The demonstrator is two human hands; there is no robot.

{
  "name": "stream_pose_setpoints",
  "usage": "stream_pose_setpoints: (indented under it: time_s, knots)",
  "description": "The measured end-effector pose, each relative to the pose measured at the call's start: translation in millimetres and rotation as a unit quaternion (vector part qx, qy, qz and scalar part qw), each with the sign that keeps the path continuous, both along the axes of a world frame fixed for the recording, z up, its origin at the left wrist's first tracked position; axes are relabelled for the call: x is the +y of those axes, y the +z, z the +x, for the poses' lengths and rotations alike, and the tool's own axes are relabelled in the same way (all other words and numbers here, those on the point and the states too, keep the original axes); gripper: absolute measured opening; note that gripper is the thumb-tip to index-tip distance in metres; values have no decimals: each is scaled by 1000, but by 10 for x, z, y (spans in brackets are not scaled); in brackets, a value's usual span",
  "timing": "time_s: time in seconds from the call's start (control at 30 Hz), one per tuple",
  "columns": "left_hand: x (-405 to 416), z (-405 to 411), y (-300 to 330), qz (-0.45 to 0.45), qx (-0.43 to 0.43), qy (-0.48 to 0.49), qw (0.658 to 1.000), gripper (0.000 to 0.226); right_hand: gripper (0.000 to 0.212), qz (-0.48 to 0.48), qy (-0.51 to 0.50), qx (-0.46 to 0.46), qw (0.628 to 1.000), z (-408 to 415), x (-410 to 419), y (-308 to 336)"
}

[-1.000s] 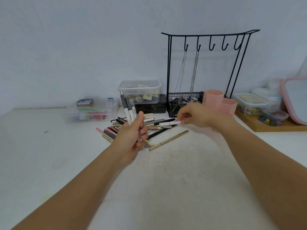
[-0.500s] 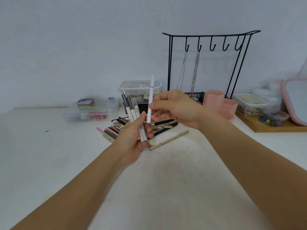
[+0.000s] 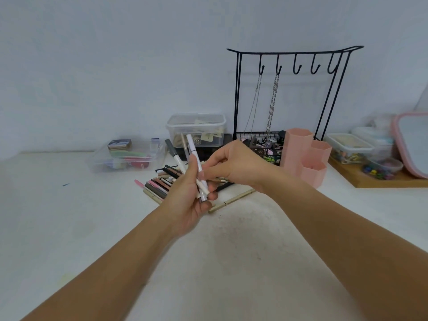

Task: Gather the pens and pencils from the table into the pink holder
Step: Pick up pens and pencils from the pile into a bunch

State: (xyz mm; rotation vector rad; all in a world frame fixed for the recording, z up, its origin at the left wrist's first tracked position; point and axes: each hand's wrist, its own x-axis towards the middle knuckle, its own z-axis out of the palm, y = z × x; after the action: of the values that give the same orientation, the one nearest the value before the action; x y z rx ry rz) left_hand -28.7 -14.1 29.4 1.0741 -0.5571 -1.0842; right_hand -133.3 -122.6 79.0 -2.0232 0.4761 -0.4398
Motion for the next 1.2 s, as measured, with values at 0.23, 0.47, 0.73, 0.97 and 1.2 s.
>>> stream_pose_setpoints:
  time_s: [0.23, 0.47, 0.73, 0.97, 1.2]
  knots:
    - [-13, 69, -12, 6, -81, 52, 995, 36, 7, -97, 20, 18, 995, 46, -12, -13]
    - [0, 191, -12, 26, -115, 82, 990, 41, 10, -264, -118, 91, 953, -206, -570, 39]
    - [-25, 232, -23, 47, -115, 106, 987, 34, 18, -281, -85, 148, 944, -112, -666, -382]
    - [-31, 290, -53, 32, -91, 120, 988, 35, 7, -278, -106, 145, 944, -91, -658, -433]
    - [-36, 274, -64, 22, -92, 112, 989, 30, 5, -134, -177, 9, 975, -409, -824, 39]
